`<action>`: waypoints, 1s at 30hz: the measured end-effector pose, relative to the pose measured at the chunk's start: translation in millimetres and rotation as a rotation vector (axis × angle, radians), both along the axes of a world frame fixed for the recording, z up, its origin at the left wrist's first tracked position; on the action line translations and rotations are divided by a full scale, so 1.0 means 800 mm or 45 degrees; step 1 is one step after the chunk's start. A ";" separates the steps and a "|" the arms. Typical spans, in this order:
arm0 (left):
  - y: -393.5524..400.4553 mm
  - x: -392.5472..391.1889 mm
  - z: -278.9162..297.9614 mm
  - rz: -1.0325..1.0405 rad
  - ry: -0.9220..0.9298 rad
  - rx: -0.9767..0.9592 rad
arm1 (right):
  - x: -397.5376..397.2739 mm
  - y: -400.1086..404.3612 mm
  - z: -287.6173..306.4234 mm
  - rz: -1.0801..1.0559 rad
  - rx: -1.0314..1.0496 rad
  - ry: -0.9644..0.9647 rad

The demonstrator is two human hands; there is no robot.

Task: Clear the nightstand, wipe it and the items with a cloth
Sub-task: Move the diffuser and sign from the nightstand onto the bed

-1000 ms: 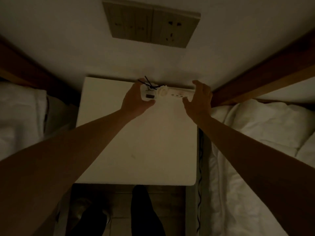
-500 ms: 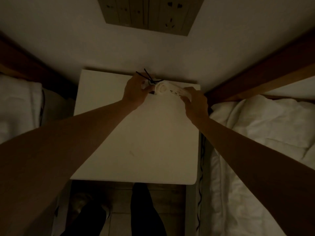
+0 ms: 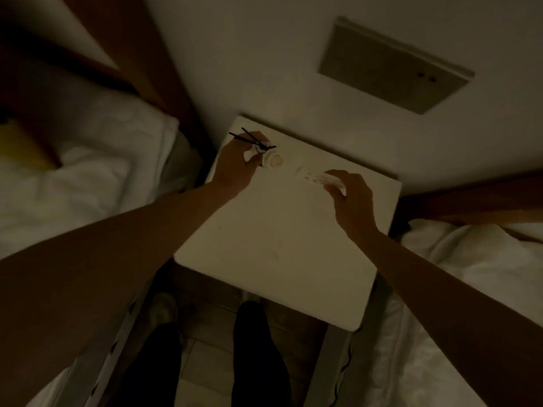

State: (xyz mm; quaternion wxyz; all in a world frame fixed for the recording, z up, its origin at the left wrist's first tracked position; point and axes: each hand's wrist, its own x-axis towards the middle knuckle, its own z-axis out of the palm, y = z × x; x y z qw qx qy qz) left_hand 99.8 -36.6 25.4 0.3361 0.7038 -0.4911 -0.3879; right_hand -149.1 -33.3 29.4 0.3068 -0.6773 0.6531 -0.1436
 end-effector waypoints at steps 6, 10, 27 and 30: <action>0.084 0.133 0.027 0.287 -0.040 0.050 | 0.130 0.019 0.025 0.266 0.011 -0.106; 0.153 0.217 0.048 0.531 0.076 0.053 | 0.220 0.043 0.040 0.493 0.044 -0.185; 0.489 0.450 0.094 1.164 -0.162 -0.048 | 0.571 0.207 0.072 1.288 0.147 -0.257; 0.543 0.470 0.091 1.290 -0.170 -0.046 | 0.616 0.244 0.070 1.397 0.170 -0.243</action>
